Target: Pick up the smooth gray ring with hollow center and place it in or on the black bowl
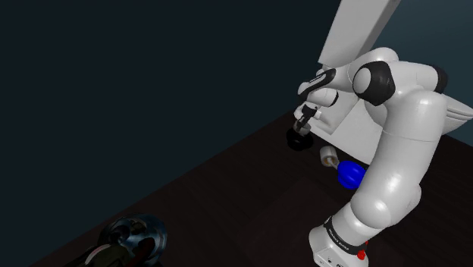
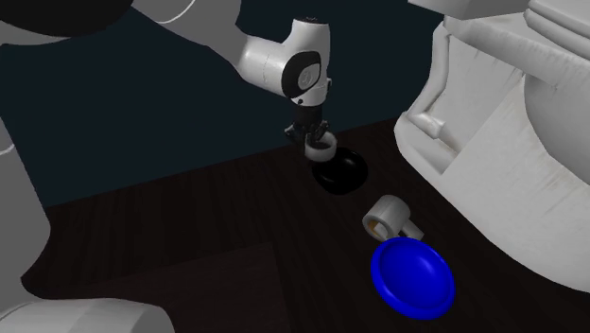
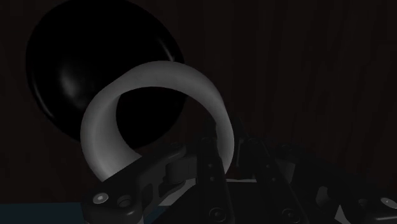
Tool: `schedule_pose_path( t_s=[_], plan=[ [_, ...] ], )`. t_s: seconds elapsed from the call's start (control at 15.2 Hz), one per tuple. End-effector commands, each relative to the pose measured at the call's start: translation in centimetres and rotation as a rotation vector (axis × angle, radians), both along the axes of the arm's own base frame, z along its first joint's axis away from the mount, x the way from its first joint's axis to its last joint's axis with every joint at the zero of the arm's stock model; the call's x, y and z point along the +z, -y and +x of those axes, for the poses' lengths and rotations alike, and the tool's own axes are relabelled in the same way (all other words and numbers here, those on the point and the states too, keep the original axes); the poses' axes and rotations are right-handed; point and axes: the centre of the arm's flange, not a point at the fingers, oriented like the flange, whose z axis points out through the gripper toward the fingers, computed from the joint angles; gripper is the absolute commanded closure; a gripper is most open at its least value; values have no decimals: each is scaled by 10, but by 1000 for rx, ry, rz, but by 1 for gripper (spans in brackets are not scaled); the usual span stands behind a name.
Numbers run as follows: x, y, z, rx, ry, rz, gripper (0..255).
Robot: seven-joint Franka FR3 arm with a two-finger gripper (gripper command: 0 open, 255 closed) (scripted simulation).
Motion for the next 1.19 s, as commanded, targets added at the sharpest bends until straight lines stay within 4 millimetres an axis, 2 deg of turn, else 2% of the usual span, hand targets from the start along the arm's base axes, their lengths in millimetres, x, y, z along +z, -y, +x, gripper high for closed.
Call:
schedule_pose_path(
  t_s=[0.0,0.26,1.12],
  plan=[
    [-1,28,1,2,0,1,255],
    [1,81,1,2,0,1,255],
    [-67,81,1,2,0,1,255]
  ],
)
